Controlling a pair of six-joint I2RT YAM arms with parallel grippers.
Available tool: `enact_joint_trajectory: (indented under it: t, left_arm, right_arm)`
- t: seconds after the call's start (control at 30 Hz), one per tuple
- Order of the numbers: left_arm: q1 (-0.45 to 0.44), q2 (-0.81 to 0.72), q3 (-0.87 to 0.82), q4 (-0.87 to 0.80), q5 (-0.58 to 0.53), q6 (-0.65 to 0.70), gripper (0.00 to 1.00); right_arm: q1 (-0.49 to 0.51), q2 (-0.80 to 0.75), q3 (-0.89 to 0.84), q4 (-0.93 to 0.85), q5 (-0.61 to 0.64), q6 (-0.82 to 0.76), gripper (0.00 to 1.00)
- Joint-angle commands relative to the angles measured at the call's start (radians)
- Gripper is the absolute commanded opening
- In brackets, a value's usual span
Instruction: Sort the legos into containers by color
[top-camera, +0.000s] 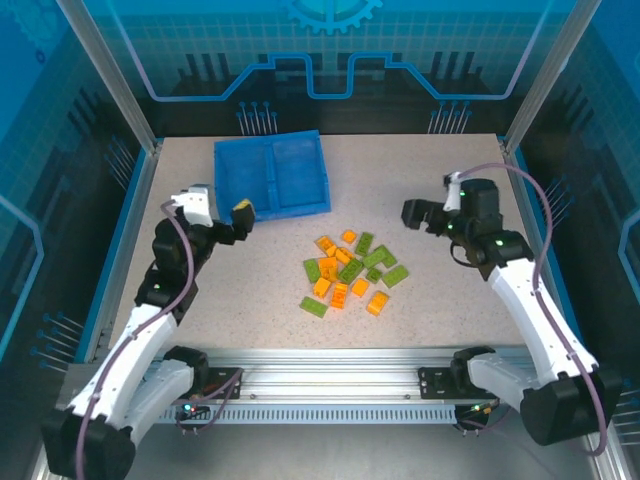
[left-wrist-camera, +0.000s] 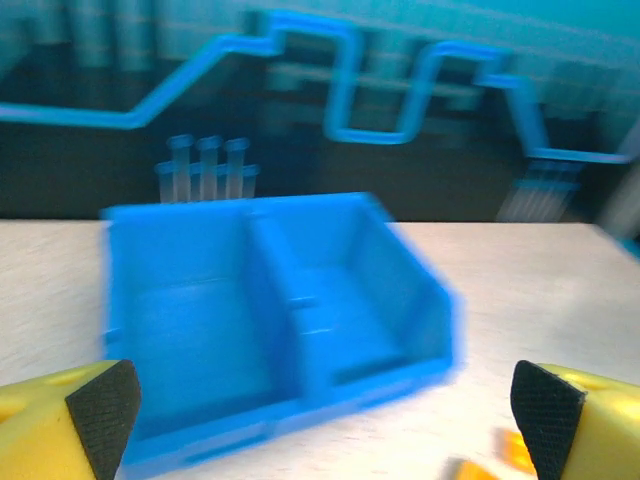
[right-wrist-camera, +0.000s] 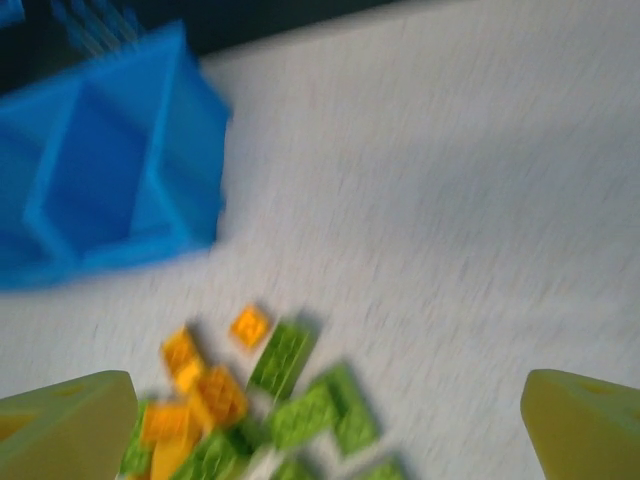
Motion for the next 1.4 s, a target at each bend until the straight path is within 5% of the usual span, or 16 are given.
enact_joint_trajectory:
  t: [0.0, 0.17, 0.3, 0.6, 0.9, 1.2, 1.37]
  left_arm:
    - [-0.123, -0.029, 0.116, -0.36, 0.163, 0.148, 0.99]
    - [-0.287, -0.042, 0.189, -0.631, 0.319, 0.464, 0.99]
    - [-0.34, -0.073, 0.12, -0.665, 0.342, 0.61, 0.99]
    - [-0.341, -0.11, 0.034, -0.601, 0.356, 0.644, 0.99]
    - [-0.342, -0.12, 0.011, -0.595, 0.363, 0.644, 0.99]
    - [-0.342, -0.123, 0.007, -0.592, 0.349, 0.657, 0.99]
    - [-0.342, -0.142, 0.003, -0.561, 0.295, 0.641, 0.99]
  right_arm:
    - [0.135, 0.071, 0.029, -0.244, -0.062, 0.142, 0.98]
    - [0.345, 0.181, -0.01, -0.129, 0.016, 0.406, 0.94]
    - [0.405, 0.313, 0.021, -0.114, 0.06, 0.579, 0.9]
    - [0.502, 0.611, 0.237, -0.203, 0.164, 0.62, 0.82]
    - [0.52, 0.743, 0.256, -0.208, 0.196, 0.664, 0.69]
    - [0.522, 0.72, 0.236, -0.198, 0.232, 0.676, 0.34]
    - [0.547, 0.592, 0.254, -0.23, 0.321, 0.638, 0.34]
